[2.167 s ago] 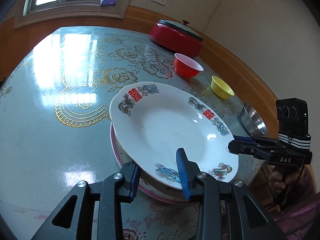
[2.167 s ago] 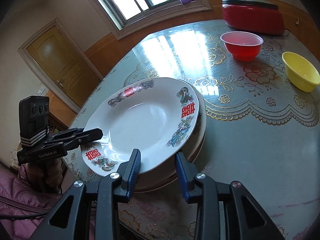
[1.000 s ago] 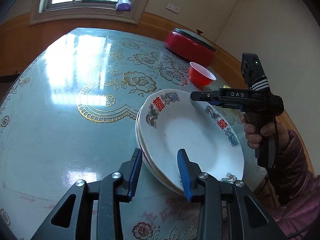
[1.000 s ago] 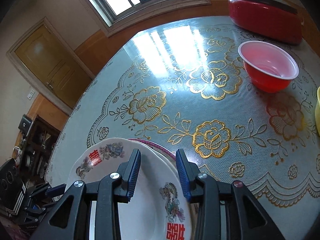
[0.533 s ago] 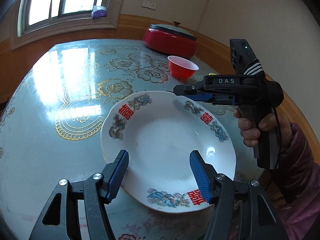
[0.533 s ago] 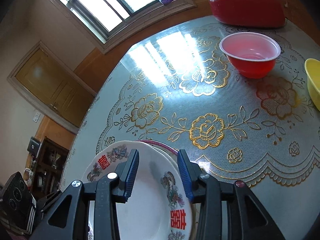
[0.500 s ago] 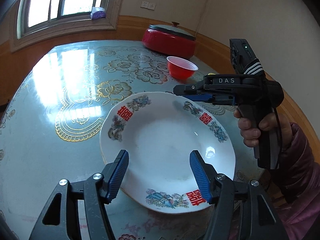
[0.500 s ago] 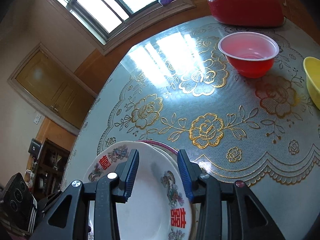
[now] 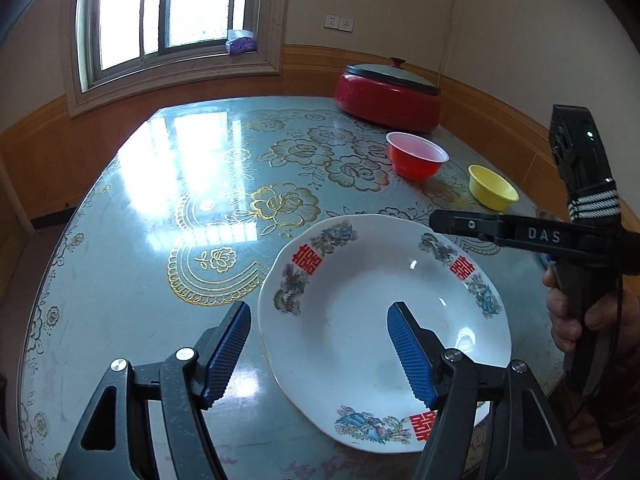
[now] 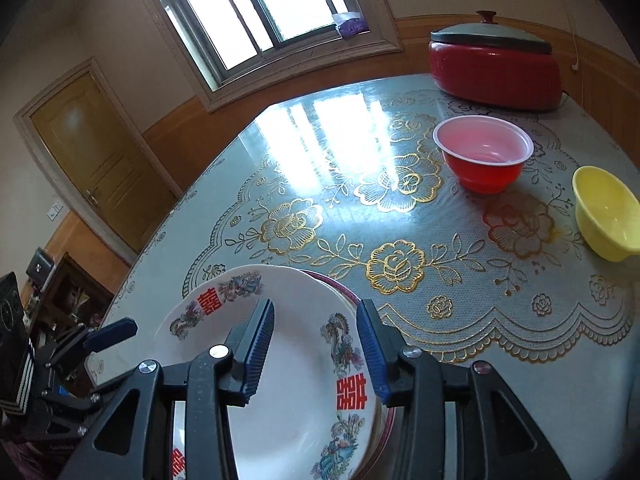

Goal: Organize plates and bowls
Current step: 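Move the left gripper away from the plates toward the steel basin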

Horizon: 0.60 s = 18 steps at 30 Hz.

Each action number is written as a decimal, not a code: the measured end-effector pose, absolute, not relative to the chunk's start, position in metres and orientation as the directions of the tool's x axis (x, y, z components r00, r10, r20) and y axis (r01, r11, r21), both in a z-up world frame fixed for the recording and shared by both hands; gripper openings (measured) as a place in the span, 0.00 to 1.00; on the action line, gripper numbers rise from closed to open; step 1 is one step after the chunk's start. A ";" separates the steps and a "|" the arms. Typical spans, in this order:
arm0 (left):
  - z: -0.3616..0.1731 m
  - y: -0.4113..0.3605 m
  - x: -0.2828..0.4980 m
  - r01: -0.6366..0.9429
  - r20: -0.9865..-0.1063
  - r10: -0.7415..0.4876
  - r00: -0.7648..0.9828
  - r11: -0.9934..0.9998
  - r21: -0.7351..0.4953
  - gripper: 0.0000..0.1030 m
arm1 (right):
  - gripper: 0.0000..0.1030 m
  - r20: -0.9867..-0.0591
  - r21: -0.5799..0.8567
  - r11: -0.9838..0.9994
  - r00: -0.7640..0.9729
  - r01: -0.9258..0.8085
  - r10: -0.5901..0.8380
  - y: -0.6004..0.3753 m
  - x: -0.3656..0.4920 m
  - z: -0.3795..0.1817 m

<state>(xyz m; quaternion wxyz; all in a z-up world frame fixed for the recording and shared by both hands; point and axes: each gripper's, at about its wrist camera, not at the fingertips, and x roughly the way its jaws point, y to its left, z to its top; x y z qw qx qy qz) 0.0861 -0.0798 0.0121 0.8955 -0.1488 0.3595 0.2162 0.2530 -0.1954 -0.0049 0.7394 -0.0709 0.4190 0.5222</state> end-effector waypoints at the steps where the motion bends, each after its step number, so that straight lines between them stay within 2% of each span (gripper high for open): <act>1: 0.012 -0.079 0.086 -0.503 -0.709 0.290 0.643 0.858 -0.106 0.69 | 0.42 -0.694 0.321 0.442 0.110 -0.838 0.712 -0.197 0.251 -0.004; 9: 0.016 -0.087 0.100 -0.534 -0.713 0.330 0.618 0.842 -0.073 0.69 | 0.42 -0.693 0.247 0.407 0.134 -0.880 0.709 -0.211 0.231 0.000; 18: 0.023 -0.114 0.130 -0.499 -0.704 0.335 0.626 0.866 -0.031 0.69 | 0.42 -0.674 0.245 0.438 0.172 -0.865 0.718 -0.248 0.245 0.007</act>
